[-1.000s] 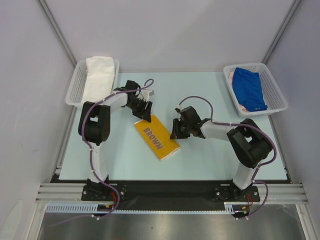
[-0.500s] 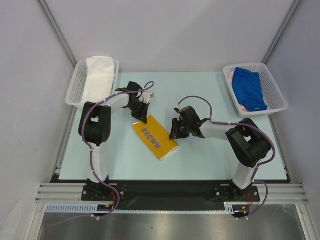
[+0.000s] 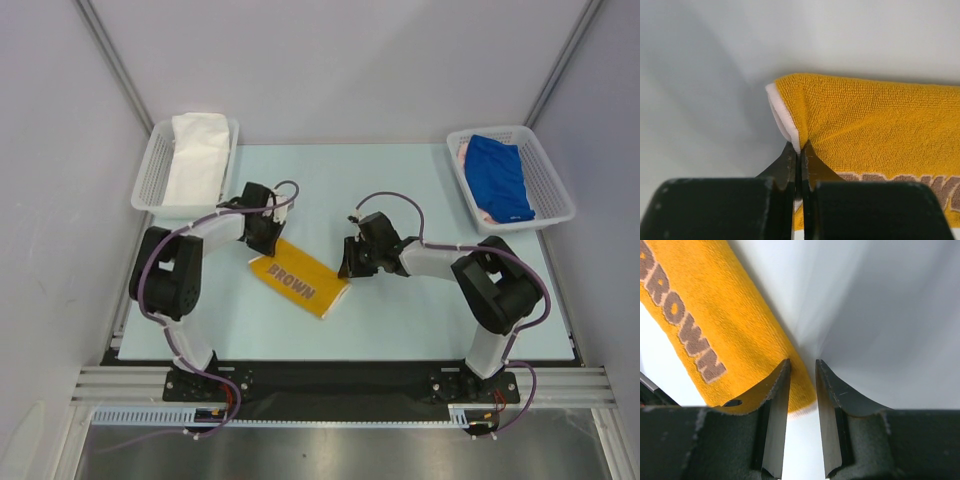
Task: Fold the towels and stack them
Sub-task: Neatly place the folded towel into the bin
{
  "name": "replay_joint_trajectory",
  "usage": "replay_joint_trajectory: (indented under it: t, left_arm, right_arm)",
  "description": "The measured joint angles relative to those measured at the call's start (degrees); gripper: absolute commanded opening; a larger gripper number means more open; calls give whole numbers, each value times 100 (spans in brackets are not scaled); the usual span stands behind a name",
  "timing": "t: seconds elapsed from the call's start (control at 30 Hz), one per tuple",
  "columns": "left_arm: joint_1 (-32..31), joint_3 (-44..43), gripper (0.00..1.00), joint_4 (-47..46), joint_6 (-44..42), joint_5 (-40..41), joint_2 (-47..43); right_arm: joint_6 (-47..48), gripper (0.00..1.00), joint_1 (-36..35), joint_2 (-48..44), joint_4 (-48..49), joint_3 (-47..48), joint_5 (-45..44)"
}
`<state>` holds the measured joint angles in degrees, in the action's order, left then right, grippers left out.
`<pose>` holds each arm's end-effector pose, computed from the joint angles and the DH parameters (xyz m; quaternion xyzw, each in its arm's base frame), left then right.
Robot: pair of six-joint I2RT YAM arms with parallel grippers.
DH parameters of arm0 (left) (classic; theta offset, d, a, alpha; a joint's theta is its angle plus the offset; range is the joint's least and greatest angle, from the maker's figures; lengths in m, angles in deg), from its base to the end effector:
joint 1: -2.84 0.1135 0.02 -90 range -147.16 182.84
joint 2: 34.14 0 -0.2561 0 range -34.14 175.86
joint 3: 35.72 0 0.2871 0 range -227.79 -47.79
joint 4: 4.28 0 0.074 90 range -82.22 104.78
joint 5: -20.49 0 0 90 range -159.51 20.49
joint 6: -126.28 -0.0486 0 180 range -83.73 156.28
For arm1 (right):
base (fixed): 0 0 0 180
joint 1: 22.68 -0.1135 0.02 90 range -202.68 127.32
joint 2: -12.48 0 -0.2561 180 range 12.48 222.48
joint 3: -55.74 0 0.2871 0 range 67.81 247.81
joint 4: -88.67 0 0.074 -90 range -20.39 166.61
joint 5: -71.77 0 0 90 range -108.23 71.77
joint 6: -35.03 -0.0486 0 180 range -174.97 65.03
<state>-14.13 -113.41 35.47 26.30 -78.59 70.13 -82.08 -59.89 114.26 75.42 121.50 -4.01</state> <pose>0.3697 -0.1208 0.1215 0.2431 0.9450 -0.0898 0.1993 0.2982 0.2414 0.1036 -0.1248 0.9229 0.2820 0.2306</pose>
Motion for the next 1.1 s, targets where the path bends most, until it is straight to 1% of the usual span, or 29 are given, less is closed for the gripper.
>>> replay_joint_trajectory:
  t: [0.17, 0.3, 0.43, 0.6, 0.7, 0.93, 1.1]
  left_arm:
    - [271, 422, 0, -328, -22, 354, -323]
    - [470, 804, 0, -544, -111, 699, -651]
    - [525, 876, 0, -608, -223, 918, -765]
    - [568, 944, 0, -671, -424, 1158, -997]
    - [619, 1084, 0, -791, -575, 1384, -1211]
    - [706, 1250, 0, -1123, -870, 1917, -1456]
    - [745, 1290, 0, -1432, -1115, 2297, -1561]
  right_arm:
    - [0, 33, -103, 208, 20, 234, 24]
    - [0, 33, -455, 400, 17, 476, -7]
    - [-13, 34, -752, 667, 24, 796, 22]
    - [-33, 33, -844, 1001, 22, 1204, 205]
    - [-48, 33, -1023, 1257, 26, 1534, 271]
    - [-367, 33, -1648, 2017, 214, 2433, 654]
    - [-636, 33, -1919, 2406, 494, 2830, 866]
